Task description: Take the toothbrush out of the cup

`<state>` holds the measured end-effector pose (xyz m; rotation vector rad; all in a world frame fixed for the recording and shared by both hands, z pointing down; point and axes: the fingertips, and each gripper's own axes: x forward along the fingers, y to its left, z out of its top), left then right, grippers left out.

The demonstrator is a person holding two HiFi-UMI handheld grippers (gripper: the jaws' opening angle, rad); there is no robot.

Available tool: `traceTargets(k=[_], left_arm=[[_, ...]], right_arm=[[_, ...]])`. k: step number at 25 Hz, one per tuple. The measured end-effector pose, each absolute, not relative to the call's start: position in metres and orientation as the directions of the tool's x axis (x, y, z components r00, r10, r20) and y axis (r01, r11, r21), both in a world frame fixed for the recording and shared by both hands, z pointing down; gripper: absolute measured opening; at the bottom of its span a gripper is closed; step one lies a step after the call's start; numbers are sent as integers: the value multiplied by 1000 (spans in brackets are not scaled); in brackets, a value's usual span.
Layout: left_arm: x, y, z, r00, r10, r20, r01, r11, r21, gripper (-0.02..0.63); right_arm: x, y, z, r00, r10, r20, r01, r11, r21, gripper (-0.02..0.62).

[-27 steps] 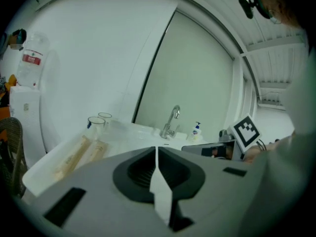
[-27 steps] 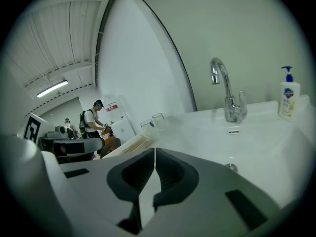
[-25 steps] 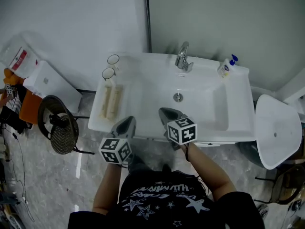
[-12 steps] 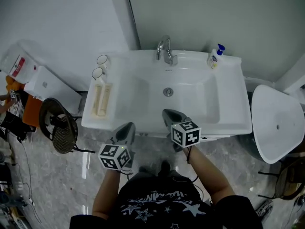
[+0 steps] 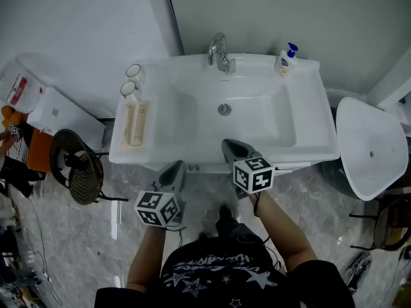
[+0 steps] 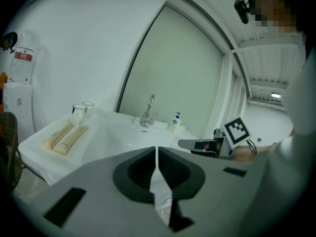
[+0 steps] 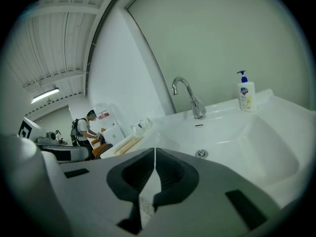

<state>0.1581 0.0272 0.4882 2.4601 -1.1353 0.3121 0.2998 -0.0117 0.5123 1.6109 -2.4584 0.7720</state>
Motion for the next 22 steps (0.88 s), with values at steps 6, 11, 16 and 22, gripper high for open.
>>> traceTargets(k=[6,11,16,22], left_arm=[[136,66,476,674,-660,333,-739,-615,276,28],[115,95,467,693,-653,306,-721,-635,278,28],[100,127,467,710,-639,294,-704,-649,288,28],[85,164,468,734,-618,283,-679,-672,294,28]], right_arm=[[278,33,503,-387,-850,358,-903,271,-333,20],[258,67,492,-357,-866,350,-917,255,-306,20],[247,104,489,-322,-877,357,-931,227,-285,20],[234,146,489,-285,-888,360,-942,190,-277,20]])
